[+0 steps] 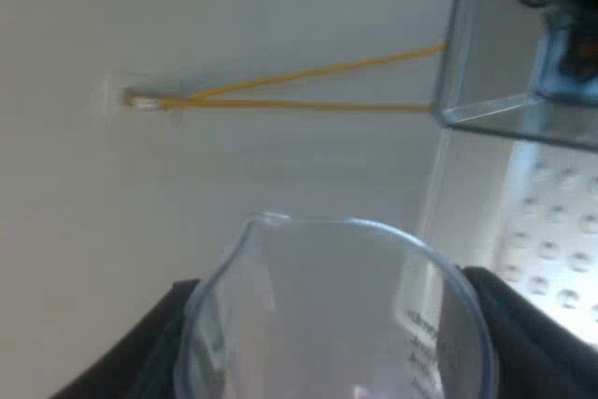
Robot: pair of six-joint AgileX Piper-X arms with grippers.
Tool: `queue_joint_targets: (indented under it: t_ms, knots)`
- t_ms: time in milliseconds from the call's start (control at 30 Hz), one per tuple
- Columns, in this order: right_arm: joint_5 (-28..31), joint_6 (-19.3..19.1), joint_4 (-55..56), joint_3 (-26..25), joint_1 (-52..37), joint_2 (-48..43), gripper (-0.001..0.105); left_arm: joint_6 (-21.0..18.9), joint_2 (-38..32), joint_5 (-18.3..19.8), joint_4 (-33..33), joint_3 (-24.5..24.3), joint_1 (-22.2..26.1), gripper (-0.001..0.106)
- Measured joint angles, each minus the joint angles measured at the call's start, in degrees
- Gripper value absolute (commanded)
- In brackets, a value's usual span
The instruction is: Pour the beans into the coffee machine
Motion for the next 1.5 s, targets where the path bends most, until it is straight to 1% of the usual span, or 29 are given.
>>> queue_joint_targets:
  t_ms: [33,100,133,200,233,300,367,433,500,567,600,633,700,733,767,800,833,900,967,1000,1033,1133,1167,1200,1233,1267,1400,1433,1500]
  knots:
    - [-2.25,0.00,-0.02,0.00,0.00,0.00,0.074,-4.37,-1.39,1.57,1.88,0.00,0.23,0.000]
    - [-3.12,0.00,-0.02,0.00,0.00,0.00,0.074,-10.28,-2.57,3.08,3.04,0.00,0.35,0.000]
    - [-3.40,0.00,0.08,0.00,0.00,0.00,0.074,-14.18,-2.89,3.68,3.40,0.00,0.35,0.000]
    - [-3.45,0.00,0.17,0.00,0.00,0.00,0.074,-18.22,-3.42,3.88,3.92,0.00,0.58,0.000]
    - [-3.45,0.00,0.17,0.00,0.00,0.00,0.074,-23.61,-4.54,4.07,5.95,0.25,0.92,0.000]
    - [-4.06,1.60,4.38,-1.51,0.32,0.00,0.074,-29.71,-6.32,4.60,7.91,0.39,1.65,0.000]
    - [-4.94,2.24,7.70,-3.07,1.47,0.70,0.074,-35.31,-9.15,7.24,10.43,0.39,3.57,0.000]
    - [-4.93,2.24,8.13,-3.43,1.78,0.85,0.074,-37.12,-10.59,7.62,11.68,0.27,4.80,0.000]
    - [-4.92,2.23,9.01,-5.71,4.93,2.74,0.074,-39.41,-12.50,8.22,13.73,-0.20,7.55,0.000]
    - [-4.70,2.23,9.20,-6.16,6.54,3.79,0.074,-39.84,-12.91,8.22,14.15,-0.20,8.18,0.000]
    - [-4.71,2.23,9.19,-6.37,8.12,4.82,0.074,-40.90,-13.28,9.75,14.97,0.25,10.23,0.000]
    - [-4.71,2.34,9.19,-6.36,9.18,5.36,0.074,-41.11,-13.36,10.12,14.96,0.55,10.61,0.000]
    - [-4.71,2.82,9.19,-6.36,11.31,6.80,0.074,-43.01,-14.59,14.30,15.22,3.32,14.33,0.000]
    - [-4.58,3.65,9.40,-6.36,13.40,8.62,0.074,-45.38,-16.87,17.50,15.08,7.44,19.23,0.000]
    - [-4.53,4.24,9.40,-6.36,13.91,9.26,0.074,-45.66,-17.41,17.66,14.88,8.85,20.48,0.000]
    - [-4.54,5.01,9.38,-6.36,15.25,10.41,0.074,-45.99,-19.19,18.20,14.51,11.73,22.62,0.000]
    - [-4.54,5.66,9.38,-6.36,15.57,11.02,0.074,-46.11,-20.23,18.52,14.12,12.70,23.60,0.000]
    - [-4.68,7.62,9.38,-6.36,17.00,13.08,0.074,-46.26,-24.34,20.21,11.86,18.47,27.00,0.000]
    - [-4.68,9.12,9.38,-6.36,17.32,14.12,0.074,-46.81,-27.56,22.31,10.13,22.20,29.08,0.000]
    - [-4.68,9.87,9.38,-6.36,17.34,14.59,0.074,-46.81,-27.56,22.31,10.13,22.20,29.08,0.000]
    - [-4.68,11.81,9.38,-6.36,17.33,15.68,0.074,-47.28,-31.21,24.24,7.89,27.82,31.92,0.000]
    - [-4.68,14.12,9.38,-6.36,17.33,16.81,0.074,-47.68,-33.61,25.41,6.37,31.40,33.75,0.000]
    - [-4.68,16.64,9.38,-6.36,17.33,17.90,0.074,-48.20,-34.49,26.34,5.06,32.72,34.50,0.000]
    - [-4.68,18.62,9.38,-6.36,17.33,18.93,0.074,-49.13,-36.07,29.10,2.21,35.64,36.67,0.000]
    - [-4.68,18.95,9.38,-6.36,17.33,18.93,0.074,-49.60,-37.30,30.22,0.77,37.47,38.20,0.000]
    - [-4.68,19.49,9.38,-6.36,17.33,19.38,0.074,-50.40,-40.50,31.69,-1.81,40.78,41.37,0.000]
    - [-4.68,20.02,9.22,-6.36,17.33,22.69,0.074,-51.59,-51.04,34.12,-10.83,53.68,47.95,0.000]
    - [-4.68,20.02,9.22,-6.36,17.33,23.23,0.074,-51.81,-52.31,34.60,-11.68,55.55,48.37,0.000]
    - [-4.68,20.02,9.22,-6.36,17.33,25.35,0.074,-52.58,-54.82,35.22,-15.44,63.58,50.00,0.000]
